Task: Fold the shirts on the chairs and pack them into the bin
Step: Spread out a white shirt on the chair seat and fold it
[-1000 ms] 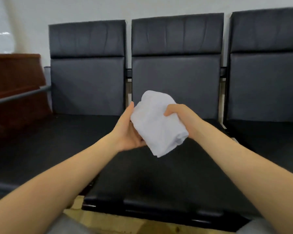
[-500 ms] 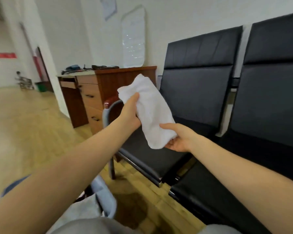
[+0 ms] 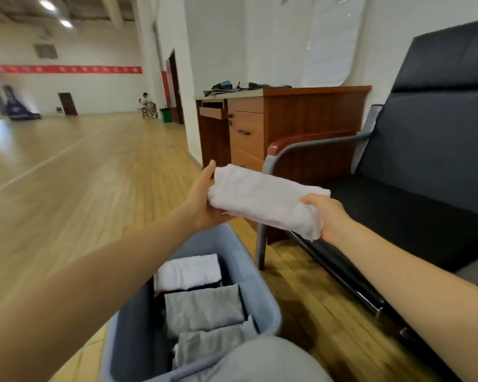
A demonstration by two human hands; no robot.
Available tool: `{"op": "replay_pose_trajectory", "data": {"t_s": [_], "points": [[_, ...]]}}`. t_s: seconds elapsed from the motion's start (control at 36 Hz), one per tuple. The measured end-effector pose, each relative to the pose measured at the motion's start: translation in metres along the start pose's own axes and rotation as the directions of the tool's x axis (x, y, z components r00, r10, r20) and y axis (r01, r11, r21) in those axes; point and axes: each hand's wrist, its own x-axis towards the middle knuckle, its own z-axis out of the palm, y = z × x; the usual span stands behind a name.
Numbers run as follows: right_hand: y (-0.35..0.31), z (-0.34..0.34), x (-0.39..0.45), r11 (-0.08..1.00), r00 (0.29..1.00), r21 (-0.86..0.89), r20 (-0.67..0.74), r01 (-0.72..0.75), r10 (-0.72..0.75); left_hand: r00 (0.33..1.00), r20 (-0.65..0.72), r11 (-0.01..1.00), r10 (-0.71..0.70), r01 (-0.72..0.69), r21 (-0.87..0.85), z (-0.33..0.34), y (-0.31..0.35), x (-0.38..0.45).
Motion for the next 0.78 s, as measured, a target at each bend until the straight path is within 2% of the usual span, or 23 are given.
{"op": "replay_pose_trajectory", "data": {"t_s": [0.17,0.25,0.33,0.42,0.53,0.61,0.67,0.72,0.78], "points": [[0.036,0.055,0.015,0.960,0.998,-0.279,0.056,-0.010,0.026,0.979,-0.124,0.947,-0.160,0.188,0.259,-0.075,-0.032,0.004],[0.065,0.083,0.025,0.927,0.992,-0.375,0.118,-0.001,0.049,0.951,-0.247,0.925,-0.184,0.252,0.284,-0.112,-0.061,0.005],[0.101,0.104,0.034,0.872,0.982,-0.490,0.167,0.004,0.090,0.924,-0.356,0.908,-0.144,0.266,0.324,-0.141,-0.093,-0.002],[0.140,0.117,0.042,0.833,0.960,-0.554,0.243,0.017,0.142,0.900,-0.403,0.877,-0.168,0.323,0.357,-0.175,-0.127,-0.007],[0.189,0.126,0.042,0.613,0.907,-0.784,0.325,0.100,0.268,0.874,-0.425,0.796,-0.235,0.424,0.432,-0.216,-0.173,-0.012],[0.221,0.129,0.040,0.307,0.848,-0.903,0.401,0.301,0.346,0.865,-0.397,0.711,-0.308,0.487,0.507,-0.228,-0.204,-0.014],[0.240,0.130,0.039,0.126,0.837,-0.911,0.412,0.394,0.359,0.845,-0.382,0.660,-0.374,0.532,0.531,-0.233,-0.220,-0.014],[0.256,0.129,0.040,0.028,0.846,-0.901,0.417,0.433,0.333,0.817,-0.391,0.561,-0.423,0.575,0.596,-0.239,-0.231,-0.016],[0.265,0.129,0.043,-0.006,0.865,-0.902,0.411,0.431,0.286,0.799,-0.400,0.493,-0.449,0.594,0.635,-0.244,-0.239,-0.017]]}}
